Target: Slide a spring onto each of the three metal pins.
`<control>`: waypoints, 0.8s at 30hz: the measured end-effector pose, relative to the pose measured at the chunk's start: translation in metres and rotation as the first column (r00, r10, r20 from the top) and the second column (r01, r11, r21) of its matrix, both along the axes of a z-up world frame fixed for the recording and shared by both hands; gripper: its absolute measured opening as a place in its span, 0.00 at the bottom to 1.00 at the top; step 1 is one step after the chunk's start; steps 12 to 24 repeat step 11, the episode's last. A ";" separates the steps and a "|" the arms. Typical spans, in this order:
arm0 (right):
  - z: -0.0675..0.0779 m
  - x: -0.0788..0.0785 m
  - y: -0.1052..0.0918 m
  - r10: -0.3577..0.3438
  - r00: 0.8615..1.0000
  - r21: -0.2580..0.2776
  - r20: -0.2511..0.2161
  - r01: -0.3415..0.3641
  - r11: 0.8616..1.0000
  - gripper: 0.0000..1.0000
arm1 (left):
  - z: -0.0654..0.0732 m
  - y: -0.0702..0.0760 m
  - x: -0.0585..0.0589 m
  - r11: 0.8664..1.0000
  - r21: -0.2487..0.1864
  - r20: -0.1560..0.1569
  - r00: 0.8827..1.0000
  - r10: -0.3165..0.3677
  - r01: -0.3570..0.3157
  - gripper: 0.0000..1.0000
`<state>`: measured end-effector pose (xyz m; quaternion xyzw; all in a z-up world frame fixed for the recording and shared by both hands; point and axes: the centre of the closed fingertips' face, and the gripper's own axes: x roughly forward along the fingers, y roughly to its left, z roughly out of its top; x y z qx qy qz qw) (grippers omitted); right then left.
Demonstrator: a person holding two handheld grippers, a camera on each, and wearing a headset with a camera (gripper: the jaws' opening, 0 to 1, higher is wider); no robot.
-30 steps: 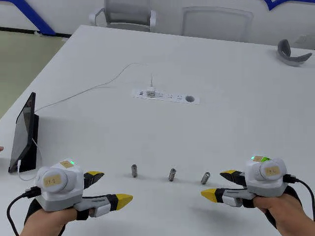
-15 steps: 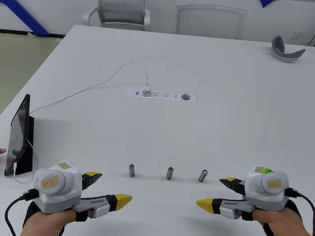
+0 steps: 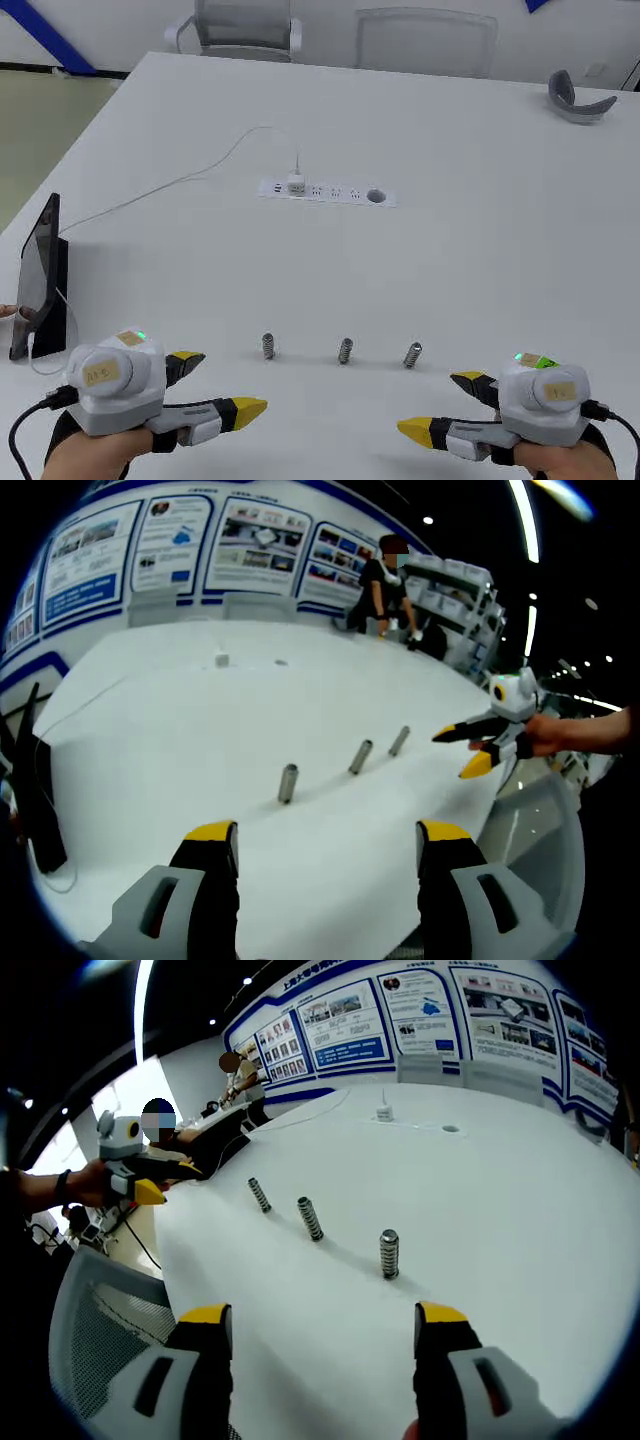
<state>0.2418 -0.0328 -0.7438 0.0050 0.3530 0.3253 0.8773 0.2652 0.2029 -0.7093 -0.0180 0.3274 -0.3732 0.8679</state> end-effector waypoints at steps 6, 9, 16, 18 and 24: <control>0.001 -0.002 0.005 0.013 1.000 0.003 0.003 -0.013 1.000 0.80 | 0.000 0.001 -0.001 1.000 0.003 0.000 1.000 -0.008 0.008 0.74; 0.002 -0.002 0.005 0.012 1.000 0.005 0.007 -0.012 1.000 0.80 | -0.001 0.002 -0.001 1.000 0.006 0.000 1.000 -0.011 0.011 0.74; 0.003 -0.002 0.006 0.010 1.000 0.010 0.007 -0.010 1.000 0.81 | 0.000 0.001 -0.001 1.000 0.008 0.000 1.000 -0.013 0.013 0.74; 0.003 -0.002 0.006 0.010 1.000 0.010 0.007 -0.010 1.000 0.81 | 0.000 0.001 -0.001 1.000 0.008 0.000 1.000 -0.013 0.013 0.74; 0.003 -0.002 0.006 0.010 1.000 0.010 0.007 -0.010 1.000 0.81 | 0.000 0.001 -0.001 1.000 0.008 0.000 1.000 -0.013 0.013 0.74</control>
